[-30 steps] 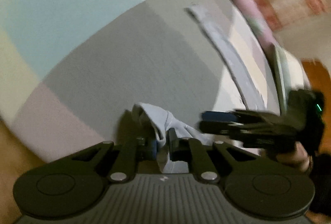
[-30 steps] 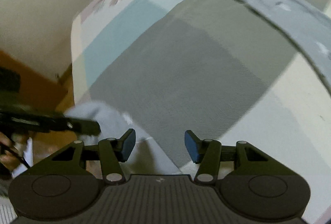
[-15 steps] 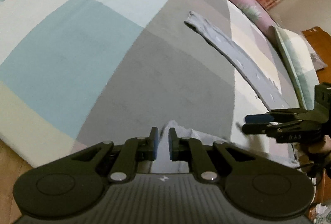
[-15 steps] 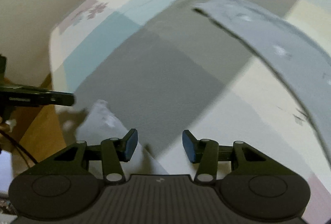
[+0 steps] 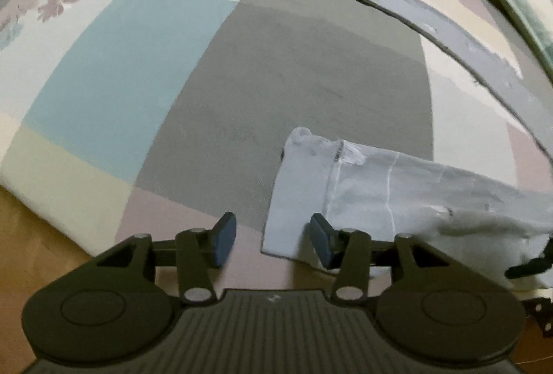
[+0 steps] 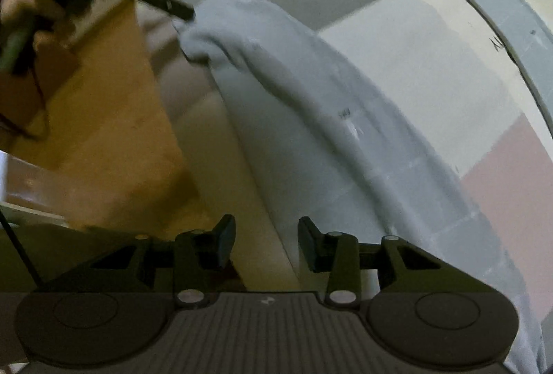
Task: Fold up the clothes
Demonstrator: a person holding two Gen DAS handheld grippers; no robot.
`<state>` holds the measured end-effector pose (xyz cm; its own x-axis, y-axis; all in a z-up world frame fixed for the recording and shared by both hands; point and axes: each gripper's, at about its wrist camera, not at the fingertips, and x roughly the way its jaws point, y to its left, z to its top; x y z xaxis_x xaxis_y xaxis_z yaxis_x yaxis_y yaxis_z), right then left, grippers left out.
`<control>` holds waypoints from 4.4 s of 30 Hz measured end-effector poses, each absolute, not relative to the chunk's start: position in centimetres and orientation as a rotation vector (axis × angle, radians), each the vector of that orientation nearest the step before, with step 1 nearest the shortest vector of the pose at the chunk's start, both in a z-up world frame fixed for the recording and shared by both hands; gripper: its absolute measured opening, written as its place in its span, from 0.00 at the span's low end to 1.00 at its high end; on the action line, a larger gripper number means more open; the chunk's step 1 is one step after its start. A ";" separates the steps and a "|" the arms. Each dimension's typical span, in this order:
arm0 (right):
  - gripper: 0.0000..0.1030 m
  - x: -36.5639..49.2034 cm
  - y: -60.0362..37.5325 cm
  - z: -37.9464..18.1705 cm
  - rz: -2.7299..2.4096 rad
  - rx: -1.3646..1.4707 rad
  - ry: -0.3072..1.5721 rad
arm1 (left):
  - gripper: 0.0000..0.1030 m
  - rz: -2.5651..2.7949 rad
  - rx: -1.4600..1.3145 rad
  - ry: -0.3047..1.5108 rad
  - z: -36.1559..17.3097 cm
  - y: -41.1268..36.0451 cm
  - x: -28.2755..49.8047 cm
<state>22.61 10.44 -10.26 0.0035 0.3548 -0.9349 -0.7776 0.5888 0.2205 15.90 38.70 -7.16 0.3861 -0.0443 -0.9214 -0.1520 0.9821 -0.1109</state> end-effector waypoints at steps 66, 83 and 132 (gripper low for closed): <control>0.30 25.7 21.4 -8.1 1.259 -0.371 1.076 | 0.44 0.127 -0.638 1.174 -8.5 40.4 14.0; 0.21 24.3 25.3 -10.4 1.177 -0.349 1.068 | 0.45 0.085 -0.482 1.135 -5.0 40.7 14.4; 0.89 12.4 -28.1 -11.7 -0.094 0.122 1.085 | 0.49 -0.898 0.312 0.999 -8.5 -12.1 27.3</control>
